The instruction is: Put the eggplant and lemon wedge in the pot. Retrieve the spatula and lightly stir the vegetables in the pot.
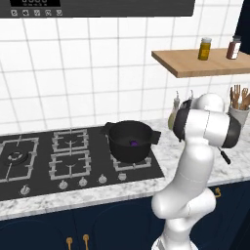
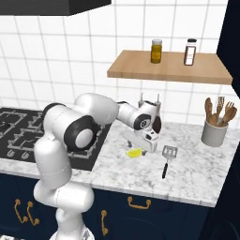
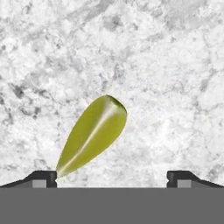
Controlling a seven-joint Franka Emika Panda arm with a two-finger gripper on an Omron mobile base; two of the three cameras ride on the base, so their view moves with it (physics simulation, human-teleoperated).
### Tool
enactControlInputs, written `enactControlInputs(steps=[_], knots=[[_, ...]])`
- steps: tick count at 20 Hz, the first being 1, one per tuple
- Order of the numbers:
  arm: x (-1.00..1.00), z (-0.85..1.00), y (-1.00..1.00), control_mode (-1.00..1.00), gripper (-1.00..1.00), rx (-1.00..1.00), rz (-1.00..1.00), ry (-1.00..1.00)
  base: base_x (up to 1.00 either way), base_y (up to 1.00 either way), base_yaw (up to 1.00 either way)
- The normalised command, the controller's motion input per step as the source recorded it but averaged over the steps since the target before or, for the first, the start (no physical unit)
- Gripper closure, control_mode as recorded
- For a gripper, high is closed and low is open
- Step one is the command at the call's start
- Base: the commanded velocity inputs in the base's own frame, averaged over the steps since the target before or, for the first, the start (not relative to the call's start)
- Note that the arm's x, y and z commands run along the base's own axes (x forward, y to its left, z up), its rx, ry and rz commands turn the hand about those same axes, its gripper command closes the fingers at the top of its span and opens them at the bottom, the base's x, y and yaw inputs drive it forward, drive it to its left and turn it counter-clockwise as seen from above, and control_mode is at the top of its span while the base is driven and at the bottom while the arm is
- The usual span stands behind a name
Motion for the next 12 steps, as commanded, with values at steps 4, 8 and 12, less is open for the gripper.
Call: enactControlInputs(steps=[4,8,12], knots=[[0.22,-0.44,0.01,-1.00,-1.00,0.00,-0.03,0.00,0.00,0.00,0.00],[0.21,-0.36,0.02,-1.00,-1.00,0.00,-0.01,-0.01,0.00,0.00,0.00],[0.01,-0.34,0.03,-1.00,-1.00,0.00,-0.01,0.00,0.00,0.00,0.00]])
